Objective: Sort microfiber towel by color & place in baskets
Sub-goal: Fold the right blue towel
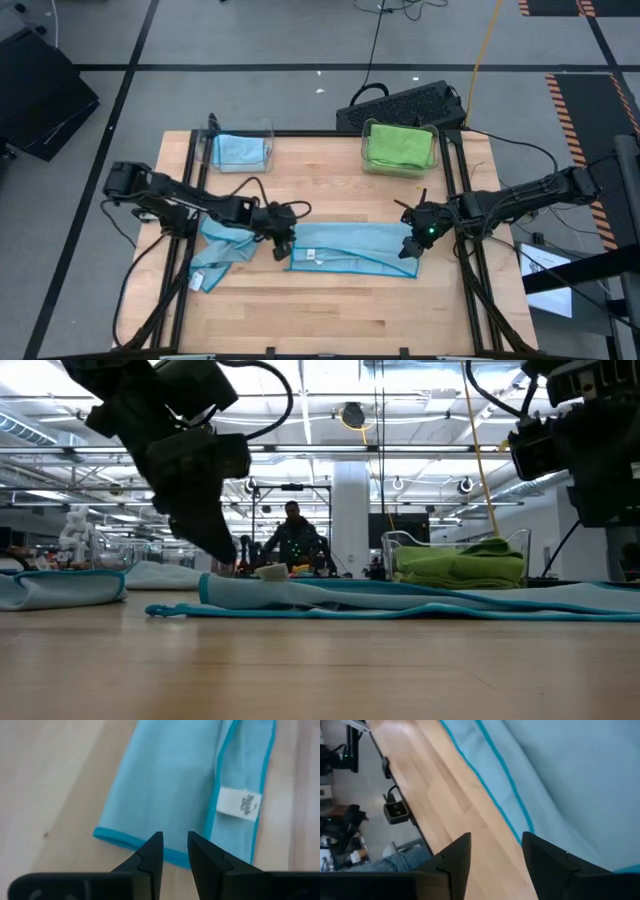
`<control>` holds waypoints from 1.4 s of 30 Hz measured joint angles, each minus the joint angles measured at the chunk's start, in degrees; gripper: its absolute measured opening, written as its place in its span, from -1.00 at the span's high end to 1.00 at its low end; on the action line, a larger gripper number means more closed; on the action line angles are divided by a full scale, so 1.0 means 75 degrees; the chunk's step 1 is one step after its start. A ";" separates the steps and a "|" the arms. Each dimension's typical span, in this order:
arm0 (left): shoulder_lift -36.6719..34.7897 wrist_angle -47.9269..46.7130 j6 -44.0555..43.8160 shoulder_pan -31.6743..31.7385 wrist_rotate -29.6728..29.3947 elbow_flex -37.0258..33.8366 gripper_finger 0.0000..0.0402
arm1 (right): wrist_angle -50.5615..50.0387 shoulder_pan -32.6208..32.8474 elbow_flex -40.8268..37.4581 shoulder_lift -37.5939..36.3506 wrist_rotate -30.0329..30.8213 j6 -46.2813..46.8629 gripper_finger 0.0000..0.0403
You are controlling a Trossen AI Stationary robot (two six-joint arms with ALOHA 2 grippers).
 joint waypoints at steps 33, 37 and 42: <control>0.0858 0.1288 -0.0453 -0.1358 0.2217 -0.0009 0.63 | 0.0285 -0.0097 -0.0002 0.0222 -0.0032 -0.0467 0.38; 0.0858 0.1321 -0.0569 -0.1571 0.2152 -0.0009 0.78 | 0.0287 -0.0097 -0.0002 0.0222 -0.0029 -0.0486 0.38; 0.0855 0.1086 -0.1476 -0.1602 0.1523 -0.0009 0.96 | 0.0370 -0.0097 -0.0002 0.0224 -0.0026 -0.0430 0.38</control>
